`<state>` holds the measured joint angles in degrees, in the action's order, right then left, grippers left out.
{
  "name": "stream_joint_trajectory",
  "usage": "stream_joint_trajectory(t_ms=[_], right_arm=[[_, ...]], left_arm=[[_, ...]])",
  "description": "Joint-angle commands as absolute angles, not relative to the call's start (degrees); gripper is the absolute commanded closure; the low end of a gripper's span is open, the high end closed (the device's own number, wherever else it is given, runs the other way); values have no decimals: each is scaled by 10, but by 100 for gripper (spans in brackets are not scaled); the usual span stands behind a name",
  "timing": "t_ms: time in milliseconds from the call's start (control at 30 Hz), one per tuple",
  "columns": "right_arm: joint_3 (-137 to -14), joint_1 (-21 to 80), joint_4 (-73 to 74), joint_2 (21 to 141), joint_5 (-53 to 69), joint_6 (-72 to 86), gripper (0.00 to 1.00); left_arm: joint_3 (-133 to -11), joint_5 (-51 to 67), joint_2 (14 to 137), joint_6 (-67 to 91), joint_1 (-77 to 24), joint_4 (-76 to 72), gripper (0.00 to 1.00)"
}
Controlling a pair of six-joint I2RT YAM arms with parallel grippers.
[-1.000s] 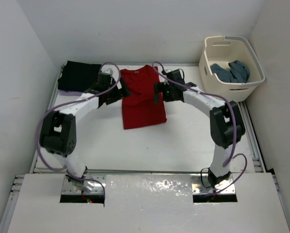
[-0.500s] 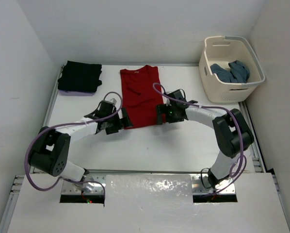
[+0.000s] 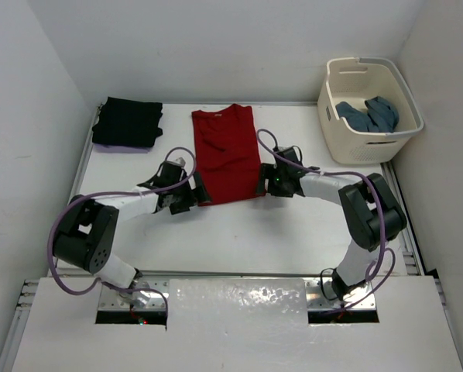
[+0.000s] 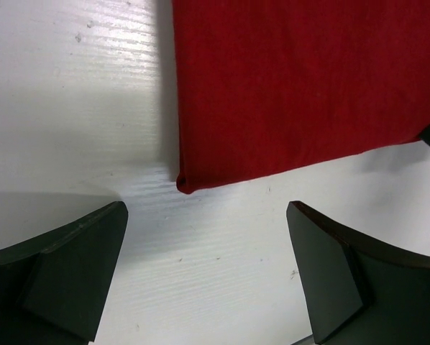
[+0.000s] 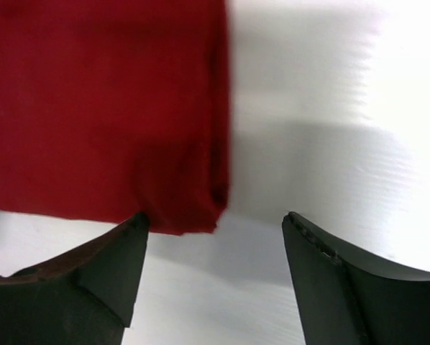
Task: Fold and stack the t-shirts
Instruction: Grab one side of the 2/3 rectangular tshirt with both arms
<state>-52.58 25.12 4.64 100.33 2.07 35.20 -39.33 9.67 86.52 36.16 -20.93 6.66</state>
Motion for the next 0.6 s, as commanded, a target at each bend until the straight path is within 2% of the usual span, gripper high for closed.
stream_joint_trajectory(t_ms=[0, 67, 167, 200, 367, 467, 567], right_arm=[[-505, 233, 3, 1000, 27, 400, 27], [-504, 232, 3, 1011, 25, 399, 32], [-500, 232, 3, 1024, 39, 400, 46], [-497, 232, 2, 1025, 50, 403, 53], [-474, 232, -45, 1022, 76, 408, 64], [-466, 232, -68, 1025, 90, 409, 69], [-468, 232, -63, 1031, 91, 410, 76]], left_arm=[[-410, 94, 878, 368, -214, 33, 8], [-417, 84, 888, 369, -218, 33, 12], [-424, 80, 904, 367, -223, 38, 22], [-425, 80, 909, 365, -225, 39, 25], [-428, 66, 931, 373, -237, 39, 40], [-429, 60, 940, 374, -243, 35, 53], [-435, 47, 949, 375, -250, 43, 71]])
